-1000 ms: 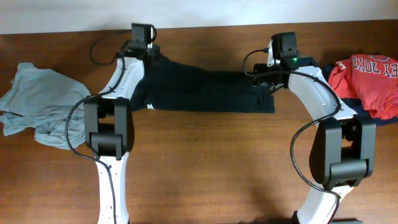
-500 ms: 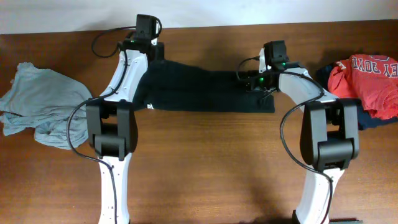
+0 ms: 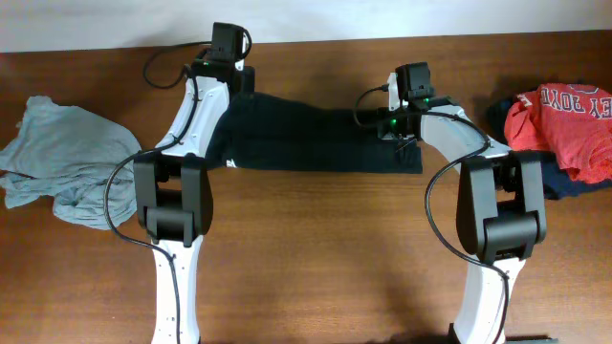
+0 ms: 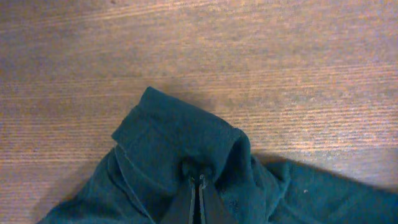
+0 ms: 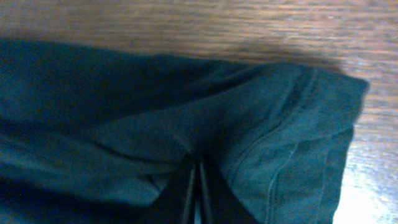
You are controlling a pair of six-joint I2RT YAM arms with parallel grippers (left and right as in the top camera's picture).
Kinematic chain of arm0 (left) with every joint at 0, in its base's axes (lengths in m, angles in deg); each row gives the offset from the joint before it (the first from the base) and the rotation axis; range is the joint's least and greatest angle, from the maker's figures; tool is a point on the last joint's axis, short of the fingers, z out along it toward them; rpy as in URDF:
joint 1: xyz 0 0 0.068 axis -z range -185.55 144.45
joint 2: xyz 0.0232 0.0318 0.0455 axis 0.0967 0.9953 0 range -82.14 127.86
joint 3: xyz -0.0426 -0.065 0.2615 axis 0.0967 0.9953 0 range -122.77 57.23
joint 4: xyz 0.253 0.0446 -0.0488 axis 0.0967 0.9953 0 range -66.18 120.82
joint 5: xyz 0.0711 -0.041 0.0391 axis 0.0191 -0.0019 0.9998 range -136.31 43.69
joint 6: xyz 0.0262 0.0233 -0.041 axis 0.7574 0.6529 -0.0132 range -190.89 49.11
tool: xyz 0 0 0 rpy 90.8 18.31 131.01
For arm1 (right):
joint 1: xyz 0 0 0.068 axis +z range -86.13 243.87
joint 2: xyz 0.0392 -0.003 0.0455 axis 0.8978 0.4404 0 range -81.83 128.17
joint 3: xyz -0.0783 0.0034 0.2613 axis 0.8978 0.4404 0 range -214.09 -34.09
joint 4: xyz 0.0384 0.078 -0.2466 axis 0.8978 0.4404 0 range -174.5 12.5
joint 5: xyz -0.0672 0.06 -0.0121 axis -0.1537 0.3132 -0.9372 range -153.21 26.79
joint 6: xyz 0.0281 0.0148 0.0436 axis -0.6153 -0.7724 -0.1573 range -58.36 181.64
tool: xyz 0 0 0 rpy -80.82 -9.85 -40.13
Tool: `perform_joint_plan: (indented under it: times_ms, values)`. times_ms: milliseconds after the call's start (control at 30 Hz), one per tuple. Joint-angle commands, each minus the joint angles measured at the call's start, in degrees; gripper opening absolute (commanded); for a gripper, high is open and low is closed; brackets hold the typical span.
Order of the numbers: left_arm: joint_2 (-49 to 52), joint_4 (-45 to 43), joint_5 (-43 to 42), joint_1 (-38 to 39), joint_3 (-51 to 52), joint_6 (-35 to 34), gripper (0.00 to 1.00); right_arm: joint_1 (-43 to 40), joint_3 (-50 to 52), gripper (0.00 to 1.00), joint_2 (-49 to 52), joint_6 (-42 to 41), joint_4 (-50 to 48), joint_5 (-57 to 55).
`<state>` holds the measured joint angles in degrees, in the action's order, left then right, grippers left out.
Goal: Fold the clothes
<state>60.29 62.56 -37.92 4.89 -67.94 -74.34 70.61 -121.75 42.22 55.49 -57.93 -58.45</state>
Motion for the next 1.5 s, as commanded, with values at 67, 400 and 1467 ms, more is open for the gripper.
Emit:
perform_joint_plan:
  times_ms: [67, 400, 1467]
  values:
    - [-1.57, 1.09, 1.14, -0.09, -0.92, 0.09, 0.01, 0.26, -0.83, 0.04, 0.61, -0.07, 0.44, -0.94]
    - [-9.44, 6.60, 6.01, -0.09, -0.92, 0.02, 0.01, 0.26, -10.95, 0.04, -1.95, 2.43, 11.65, -2.23]
    - [-11.28, 27.17, 7.15, -0.13, 12.70, -1.27, 0.01, -5.64, -17.77, 0.06, -1.81, 5.57, 35.87, 2.05]
